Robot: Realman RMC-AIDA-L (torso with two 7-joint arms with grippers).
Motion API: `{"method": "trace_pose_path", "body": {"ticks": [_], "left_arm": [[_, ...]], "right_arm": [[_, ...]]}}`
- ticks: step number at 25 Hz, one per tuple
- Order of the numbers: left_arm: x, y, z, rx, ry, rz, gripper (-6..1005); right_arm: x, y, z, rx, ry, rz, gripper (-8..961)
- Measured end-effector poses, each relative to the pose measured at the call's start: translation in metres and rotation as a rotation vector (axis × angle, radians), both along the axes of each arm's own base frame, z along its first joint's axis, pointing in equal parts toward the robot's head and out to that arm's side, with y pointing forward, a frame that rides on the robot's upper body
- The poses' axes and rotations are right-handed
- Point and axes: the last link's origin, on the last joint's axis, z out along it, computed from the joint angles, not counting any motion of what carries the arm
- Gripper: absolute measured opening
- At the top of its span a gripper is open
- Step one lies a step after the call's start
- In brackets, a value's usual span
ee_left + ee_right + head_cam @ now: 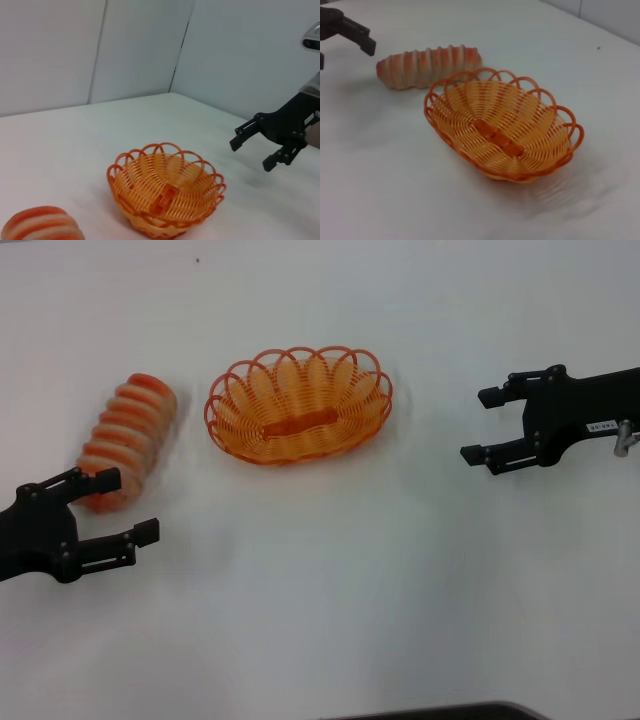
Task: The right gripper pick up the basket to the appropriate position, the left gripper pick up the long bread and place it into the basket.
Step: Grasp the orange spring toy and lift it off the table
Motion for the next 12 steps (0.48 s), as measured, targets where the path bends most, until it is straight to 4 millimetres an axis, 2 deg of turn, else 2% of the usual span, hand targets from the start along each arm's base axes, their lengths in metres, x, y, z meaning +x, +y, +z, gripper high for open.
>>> {"method": "trace_pose_path", "body": {"ticks": [8, 12], "left_arm": [[-0.005, 0.007, 0.003, 0.035, -0.011, 0.085, 907], [-0.002, 0.020, 0.018, 0.041, -0.093, 0.231, 908]], "right_arm": [[-0.001, 0.002, 0.001, 0.013, 0.003, 0.007, 862], [-0.005, 0.004, 0.001, 0.022, 0.022, 0.011, 861]]}}
